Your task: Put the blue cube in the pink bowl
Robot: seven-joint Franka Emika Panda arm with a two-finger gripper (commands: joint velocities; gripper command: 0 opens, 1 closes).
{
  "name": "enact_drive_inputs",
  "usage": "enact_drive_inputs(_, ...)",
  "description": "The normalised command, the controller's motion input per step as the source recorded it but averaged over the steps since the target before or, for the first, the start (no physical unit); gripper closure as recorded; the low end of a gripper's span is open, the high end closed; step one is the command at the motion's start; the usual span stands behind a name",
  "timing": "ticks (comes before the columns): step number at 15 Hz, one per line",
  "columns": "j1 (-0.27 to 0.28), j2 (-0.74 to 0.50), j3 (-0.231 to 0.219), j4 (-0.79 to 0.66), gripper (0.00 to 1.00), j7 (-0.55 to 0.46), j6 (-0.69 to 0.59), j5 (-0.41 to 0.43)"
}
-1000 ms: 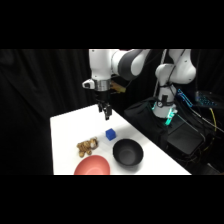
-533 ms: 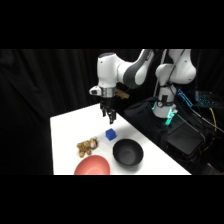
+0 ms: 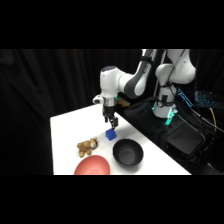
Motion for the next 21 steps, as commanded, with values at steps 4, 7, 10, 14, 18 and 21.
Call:
enact_drive_inputs(4,0.029,0.20,-0.035,-0.01,0.00,0.11,0.34,-0.039)
enact_drive_inputs(7,0.042,0.23,-0.074,0.04,0.00,0.11,0.32,-0.050)
enact_drive_inputs(10,0.058,0.22,-0.089,0.06,0.00,0.10,0.28,-0.043)
enact_drive_inputs(14,0.050,0.19,-0.065,0.09,0.00,0.06,0.23,-0.004)
enact_drive_inputs(18,0.052,0.08,-0.067,0.06,0.52,0.05,0.20,0.018)
enact_drive_inputs(21,0.117,-0.08,-0.140,-0.03,0.74,0.09,0.14,-0.025)
